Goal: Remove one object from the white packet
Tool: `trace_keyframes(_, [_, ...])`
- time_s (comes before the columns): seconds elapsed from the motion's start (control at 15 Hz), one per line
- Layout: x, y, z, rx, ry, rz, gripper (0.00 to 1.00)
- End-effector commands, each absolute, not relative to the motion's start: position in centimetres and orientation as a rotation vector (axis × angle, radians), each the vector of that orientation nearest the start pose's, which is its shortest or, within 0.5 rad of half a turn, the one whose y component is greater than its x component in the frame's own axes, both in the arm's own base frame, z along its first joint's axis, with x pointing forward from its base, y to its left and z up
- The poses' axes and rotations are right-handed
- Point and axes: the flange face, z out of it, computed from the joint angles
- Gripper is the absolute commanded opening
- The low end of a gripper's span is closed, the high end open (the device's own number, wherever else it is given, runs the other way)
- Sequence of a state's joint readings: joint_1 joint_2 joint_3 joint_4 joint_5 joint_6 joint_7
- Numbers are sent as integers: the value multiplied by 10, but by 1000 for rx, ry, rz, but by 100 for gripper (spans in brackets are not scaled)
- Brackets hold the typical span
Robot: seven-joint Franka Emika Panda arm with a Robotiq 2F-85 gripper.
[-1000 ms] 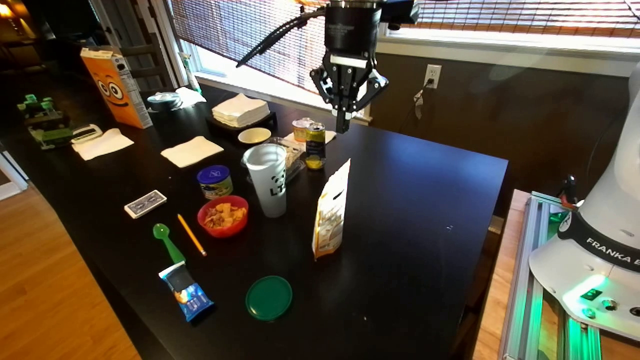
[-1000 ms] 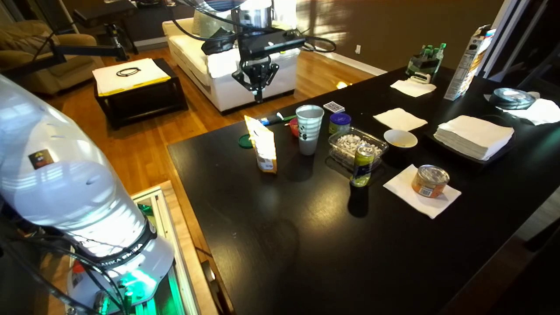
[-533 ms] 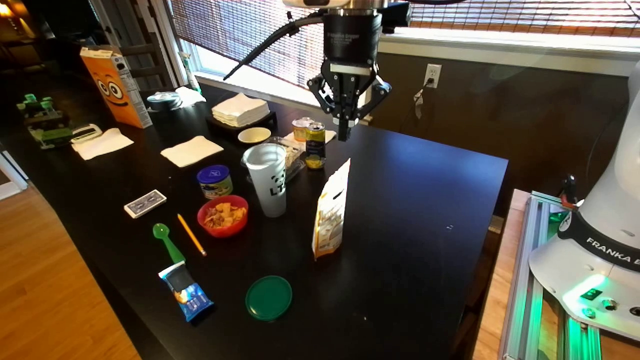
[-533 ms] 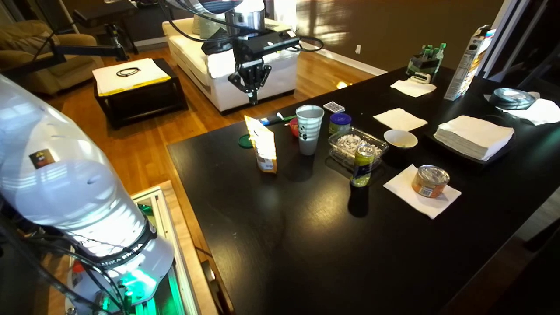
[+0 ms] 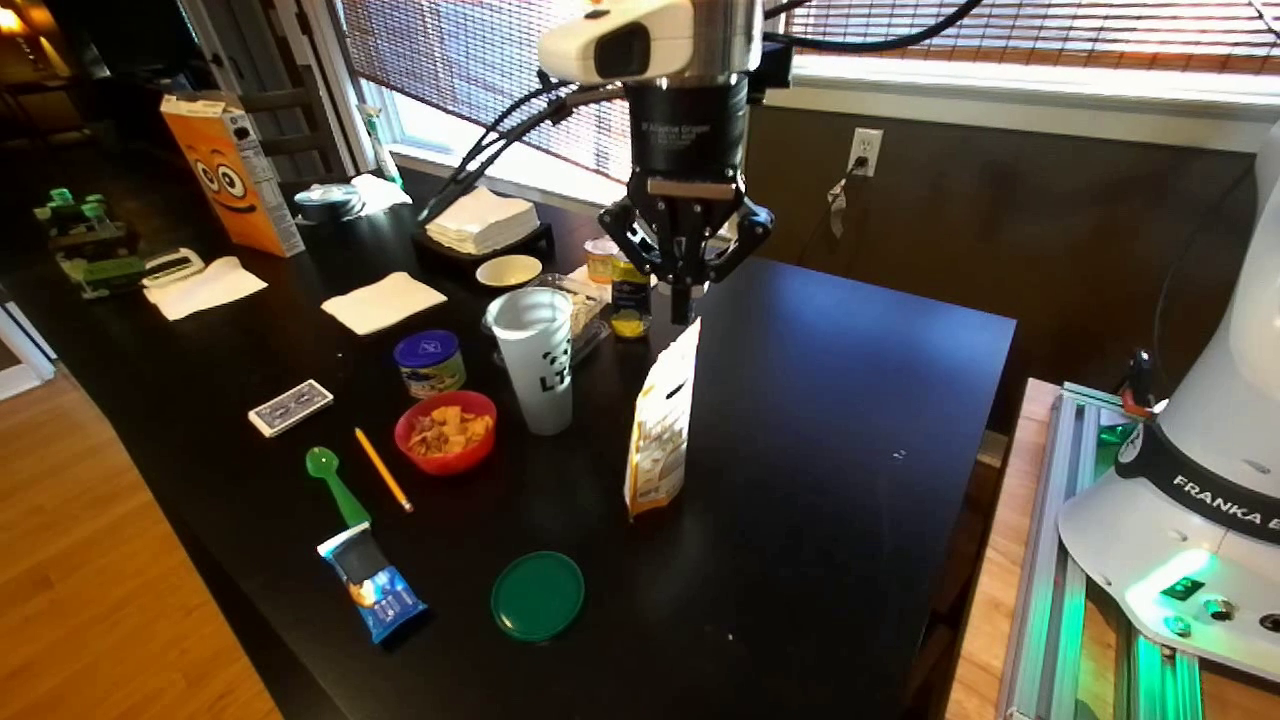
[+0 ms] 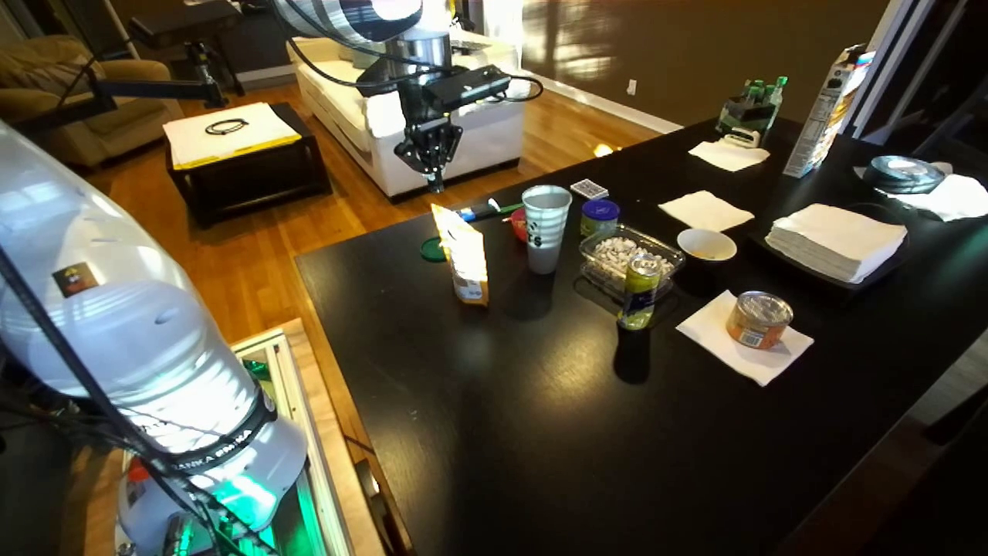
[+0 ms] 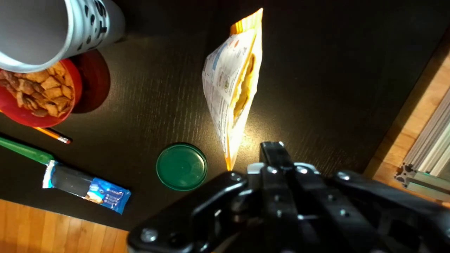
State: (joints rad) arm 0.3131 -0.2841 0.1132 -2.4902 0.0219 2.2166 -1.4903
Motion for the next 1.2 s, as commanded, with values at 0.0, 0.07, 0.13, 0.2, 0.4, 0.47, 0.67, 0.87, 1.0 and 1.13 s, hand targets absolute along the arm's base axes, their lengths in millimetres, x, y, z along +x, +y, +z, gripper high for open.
trace_keyframes(0.0, [411,176,372,1780,2522,-7,0])
trace_keyframes(0.07, [414,173,367,1779,2522,-4,0])
trace_keyframes(0.13, [416,170,361,1787,2526,-14,0])
trace_keyframes(0.2, [418,168,357,1801,2534,-25,0])
trace_keyframes(0.4, [421,163,349,1818,2546,-46,0])
trace_keyframes(0.47, [422,162,348,1823,2543,-47,0])
trace_keyframes(0.67, [426,161,343,1828,2546,-33,0])
trace_keyframes(0.87, [429,164,341,1832,2565,-7,0])
trace_keyframes(1.0, [431,164,339,1837,2574,-7,0])
trace_keyframes(1.13, [433,164,337,1836,2585,-12,0])
